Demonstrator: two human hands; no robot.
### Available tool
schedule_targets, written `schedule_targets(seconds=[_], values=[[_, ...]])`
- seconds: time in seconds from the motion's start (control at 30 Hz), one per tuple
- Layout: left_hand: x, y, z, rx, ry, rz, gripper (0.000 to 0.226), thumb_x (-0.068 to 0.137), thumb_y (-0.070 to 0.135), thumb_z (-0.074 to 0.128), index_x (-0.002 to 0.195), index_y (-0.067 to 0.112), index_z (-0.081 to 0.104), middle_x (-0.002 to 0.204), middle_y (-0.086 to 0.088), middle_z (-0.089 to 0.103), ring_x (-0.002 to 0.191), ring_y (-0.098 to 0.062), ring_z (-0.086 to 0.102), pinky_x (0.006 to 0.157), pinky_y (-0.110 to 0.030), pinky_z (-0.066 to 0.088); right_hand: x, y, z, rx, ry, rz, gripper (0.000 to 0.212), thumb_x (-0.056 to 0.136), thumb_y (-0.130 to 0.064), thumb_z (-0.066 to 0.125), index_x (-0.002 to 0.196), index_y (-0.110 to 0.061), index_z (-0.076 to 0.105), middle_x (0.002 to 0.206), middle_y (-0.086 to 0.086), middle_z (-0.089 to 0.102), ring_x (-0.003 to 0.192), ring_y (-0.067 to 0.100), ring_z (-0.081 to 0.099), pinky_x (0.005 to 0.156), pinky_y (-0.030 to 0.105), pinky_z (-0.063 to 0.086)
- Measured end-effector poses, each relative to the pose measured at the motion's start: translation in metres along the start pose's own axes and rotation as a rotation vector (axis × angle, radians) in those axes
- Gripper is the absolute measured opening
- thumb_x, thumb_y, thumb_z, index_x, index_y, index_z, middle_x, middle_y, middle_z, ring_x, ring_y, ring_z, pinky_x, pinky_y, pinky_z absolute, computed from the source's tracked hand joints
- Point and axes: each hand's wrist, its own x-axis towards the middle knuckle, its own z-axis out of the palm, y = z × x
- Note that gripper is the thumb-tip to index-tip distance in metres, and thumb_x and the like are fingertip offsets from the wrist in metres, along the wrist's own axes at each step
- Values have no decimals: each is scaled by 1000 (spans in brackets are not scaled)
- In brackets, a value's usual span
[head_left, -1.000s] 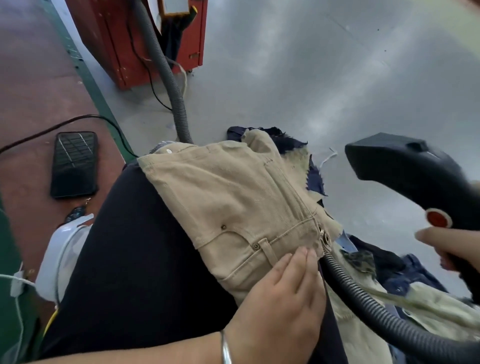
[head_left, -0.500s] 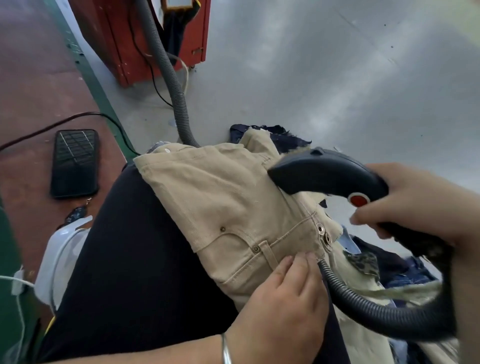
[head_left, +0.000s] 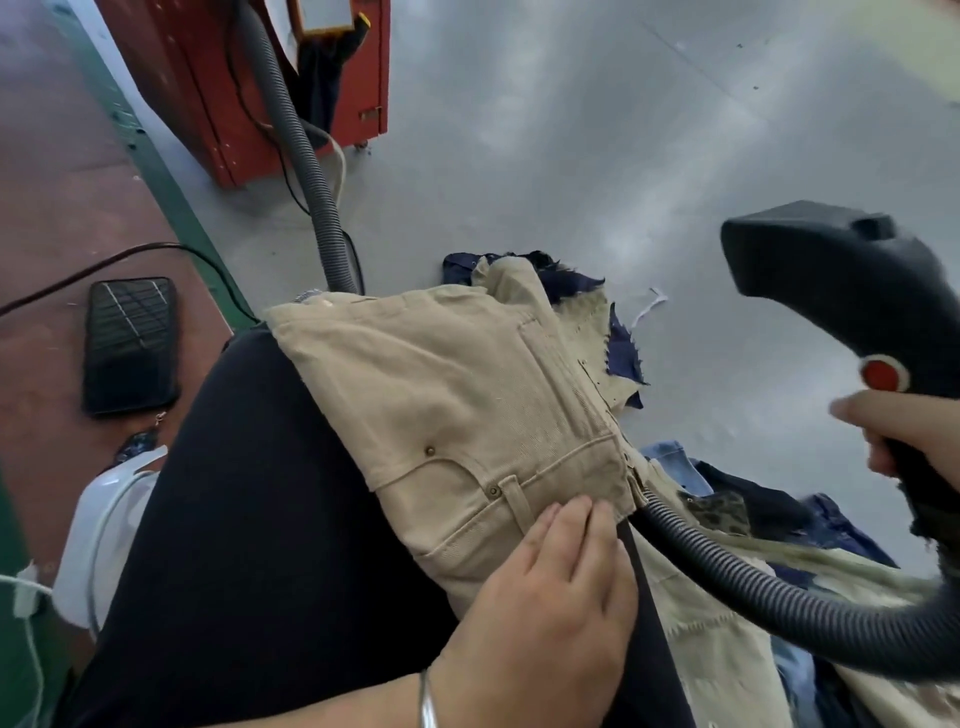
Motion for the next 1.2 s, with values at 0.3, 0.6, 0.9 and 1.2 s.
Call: schedule_targets(seconds=[0.3,0.6,0.9,1.2], values=[[-2,4,3,41,29,-28,36,69,28,75,98,8,74,110,-18,68,98,-30,66,93,-40,50,-72,-36,44,-485,-247,-440,41,49,-37,67,85,-53,53,71,-31,63,57,6,61,46,28,47],[2,2,1,1,55,-59,29,65,28,74,88,12,77,102,-14,71,91,-25,68,87,-36,54,-41,-82,100,-485,-137,-502,19,75,-21,68,78,-26,51,59,-3,57,57,21,58,52,30,38],[2,-7,-7,-94,29,-63,34,86,12,43,100,15,74,117,-7,68,110,-18,63,89,-31,52,-11,-52,46,-173,62,-437,38,58,-42,70,94,-45,58,58,-7,68,37,17,64,38,48,54],[17,-24,-19,-96,21,-130,36,91,3,38,111,1,67,117,-18,64,106,-29,61,94,-35,49,-23,68,19,-241,-18,-372,69,59,-66,79,121,-47,56,82,-12,71,33,7,59,28,27,46]])
